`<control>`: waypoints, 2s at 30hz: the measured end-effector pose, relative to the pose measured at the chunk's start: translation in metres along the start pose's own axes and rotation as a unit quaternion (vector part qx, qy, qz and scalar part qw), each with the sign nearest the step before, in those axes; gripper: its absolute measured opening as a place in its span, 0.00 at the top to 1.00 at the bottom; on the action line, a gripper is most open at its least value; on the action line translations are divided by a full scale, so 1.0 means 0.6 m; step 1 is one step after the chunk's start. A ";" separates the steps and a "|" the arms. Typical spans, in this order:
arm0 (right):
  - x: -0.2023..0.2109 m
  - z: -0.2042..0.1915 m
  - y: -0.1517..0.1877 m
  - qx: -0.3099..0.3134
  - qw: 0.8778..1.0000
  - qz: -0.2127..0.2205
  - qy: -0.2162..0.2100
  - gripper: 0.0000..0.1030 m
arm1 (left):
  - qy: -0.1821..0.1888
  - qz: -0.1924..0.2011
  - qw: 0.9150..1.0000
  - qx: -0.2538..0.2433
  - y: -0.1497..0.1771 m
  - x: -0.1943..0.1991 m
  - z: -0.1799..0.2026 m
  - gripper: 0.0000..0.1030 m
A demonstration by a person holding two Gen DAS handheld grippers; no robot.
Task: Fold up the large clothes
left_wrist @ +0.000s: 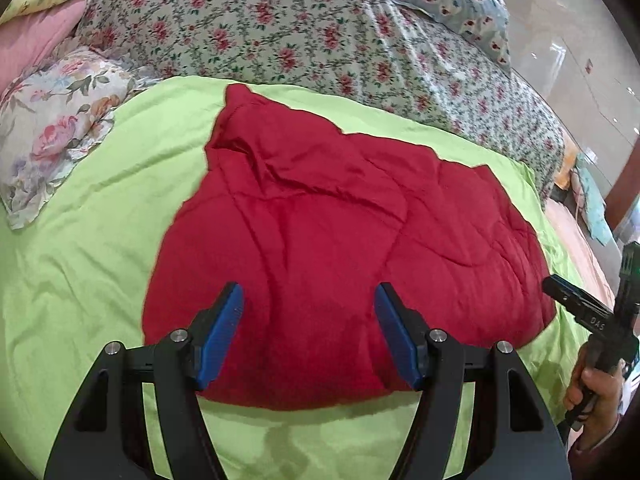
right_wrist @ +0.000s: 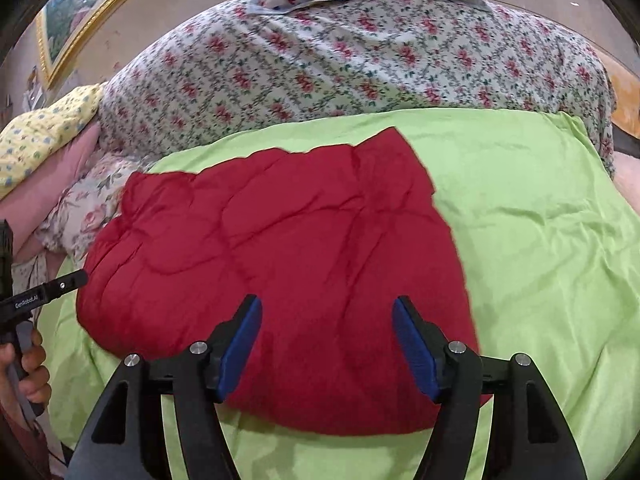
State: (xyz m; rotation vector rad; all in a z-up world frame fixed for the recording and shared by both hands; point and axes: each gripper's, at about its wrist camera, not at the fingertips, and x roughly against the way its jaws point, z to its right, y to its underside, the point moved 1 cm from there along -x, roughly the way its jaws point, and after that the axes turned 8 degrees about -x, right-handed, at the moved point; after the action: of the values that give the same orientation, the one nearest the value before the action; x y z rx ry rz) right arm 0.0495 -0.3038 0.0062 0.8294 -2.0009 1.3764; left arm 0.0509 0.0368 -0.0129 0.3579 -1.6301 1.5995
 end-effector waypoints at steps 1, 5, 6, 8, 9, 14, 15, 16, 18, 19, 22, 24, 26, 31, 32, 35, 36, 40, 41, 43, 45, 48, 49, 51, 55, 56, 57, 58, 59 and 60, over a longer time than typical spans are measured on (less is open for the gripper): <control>-0.001 -0.008 0.004 0.005 1.000 -0.003 -0.003 0.32 | 0.002 -0.001 1.000 -0.003 0.002 0.001 0.005 0.35; -0.010 -0.032 0.021 0.017 1.000 -0.015 -0.014 0.32 | -0.001 -0.005 0.999 -0.032 0.009 0.002 0.040 0.35; -0.013 -0.039 0.024 0.021 0.999 -0.019 -0.016 0.32 | -0.004 -0.007 0.999 -0.038 0.011 0.001 0.048 0.35; -0.018 -0.052 0.031 0.030 0.999 -0.023 -0.016 0.32 | -0.010 -0.013 0.999 -0.049 0.013 -0.004 0.061 0.35; -0.022 -0.058 0.034 0.036 0.999 -0.024 -0.014 0.29 | -0.012 -0.017 0.998 -0.053 0.014 -0.007 0.066 0.35; -0.036 -0.086 0.040 0.067 0.998 -0.021 0.000 0.24 | -0.017 -0.035 0.997 -0.069 0.020 -0.033 0.088 0.25; -0.043 -0.089 0.042 0.072 0.997 -0.023 0.005 0.24 | -0.022 -0.043 0.996 -0.074 0.021 -0.043 0.091 0.25; -0.050 -0.091 0.042 0.075 0.997 -0.024 0.009 0.24 | -0.027 -0.049 0.996 -0.076 0.024 -0.050 0.093 0.24; -0.059 -0.092 0.043 0.075 0.997 -0.023 0.017 0.24 | -0.034 -0.060 0.995 -0.079 0.026 -0.068 0.094 0.22; -0.065 -0.091 0.042 0.075 0.997 -0.023 0.021 0.24 | -0.035 -0.060 0.995 -0.077 0.025 -0.072 0.093 0.21; -0.071 -0.089 0.038 0.075 0.997 -0.020 0.030 0.24 | -0.037 -0.063 0.994 -0.078 0.020 -0.082 0.091 0.19; -0.078 -0.082 0.029 0.072 0.997 -0.021 0.035 0.24 | -0.035 -0.065 0.994 -0.075 0.015 -0.091 0.088 0.19; -0.085 -0.074 0.022 0.065 0.997 -0.021 0.040 0.24 | -0.035 -0.066 0.995 -0.069 0.009 -0.098 0.084 0.18; -0.102 -0.046 -0.001 0.039 0.998 -0.019 0.046 0.24 | -0.036 -0.063 0.996 -0.053 -0.006 -0.108 0.074 0.18; -0.104 -0.044 -0.004 0.037 0.998 -0.018 0.049 0.24 | -0.038 -0.061 0.996 -0.047 -0.011 -0.111 0.068 0.18; -0.114 -0.031 -0.015 0.024 0.998 -0.017 0.052 0.24 | -0.045 -0.060 0.997 -0.034 -0.020 -0.116 0.051 0.18; -0.117 -0.026 -0.020 0.020 0.998 -0.016 0.052 0.24 | -0.047 -0.060 0.997 -0.030 -0.023 -0.117 0.046 0.18; -0.128 -0.017 -0.029 0.012 0.999 -0.009 0.047 0.24 | -0.058 -0.061 0.996 -0.020 -0.030 -0.126 0.034 0.18; -0.131 -0.016 -0.029 0.010 0.999 -0.006 0.046 0.24 | -0.060 -0.062 0.996 -0.017 -0.031 -0.129 0.031 0.18; -0.132 -0.013 -0.028 0.007 0.999 -0.004 0.042 0.24 | -0.065 -0.063 0.996 -0.014 -0.034 -0.134 0.031 0.18; -0.132 -0.011 -0.029 0.008 0.999 -0.004 0.039 0.24 | -0.071 -0.062 0.995 -0.011 -0.038 -0.140 0.030 0.18; -0.132 -0.005 -0.030 0.008 0.999 -0.001 0.032 0.24 | -0.078 -0.061 0.995 -0.006 -0.044 -0.146 0.027 0.18; -0.133 -0.003 -0.030 0.007 0.999 0.001 0.031 0.24 | -0.083 -0.060 0.995 -0.007 -0.046 -0.148 0.028 0.18; -0.133 0.000 -0.027 0.008 0.999 0.008 0.031 0.24 | -0.093 -0.061 0.994 -0.011 -0.050 -0.152 0.028 0.18; -0.134 0.001 -0.024 0.012 0.999 0.015 0.032 0.23 | -0.103 -0.061 0.993 -0.005 -0.053 -0.156 0.026 0.16; -0.134 0.003 -0.025 0.010 0.999 0.015 0.031 0.23 | -0.106 -0.062 0.992 -0.003 -0.054 -0.154 0.027 0.16; -0.134 0.004 -0.026 0.008 0.999 0.015 0.029 0.22 | -0.108 -0.062 0.992 -0.002 -0.054 -0.152 0.028 0.16; -0.134 0.005 -0.026 0.006 0.999 0.016 0.028 0.22 | -0.111 -0.061 0.992 -0.002 -0.054 -0.149 0.030 0.16; -0.133 0.006 -0.026 0.004 0.999 0.016 0.027 0.22 | -0.117 -0.061 0.991 -0.004 -0.053 -0.144 0.033 0.16; -0.133 0.008 -0.026 0.002 1.000 0.016 0.026 0.22 | -0.121 -0.061 0.991 -0.005 -0.051 -0.140 0.036 0.16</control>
State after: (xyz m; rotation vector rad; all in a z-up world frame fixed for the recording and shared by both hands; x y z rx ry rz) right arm 0.1125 -0.2988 -0.0456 0.7580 -1.9794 1.4069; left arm 0.1180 -0.0154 -0.0474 0.6564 -1.7592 1.5003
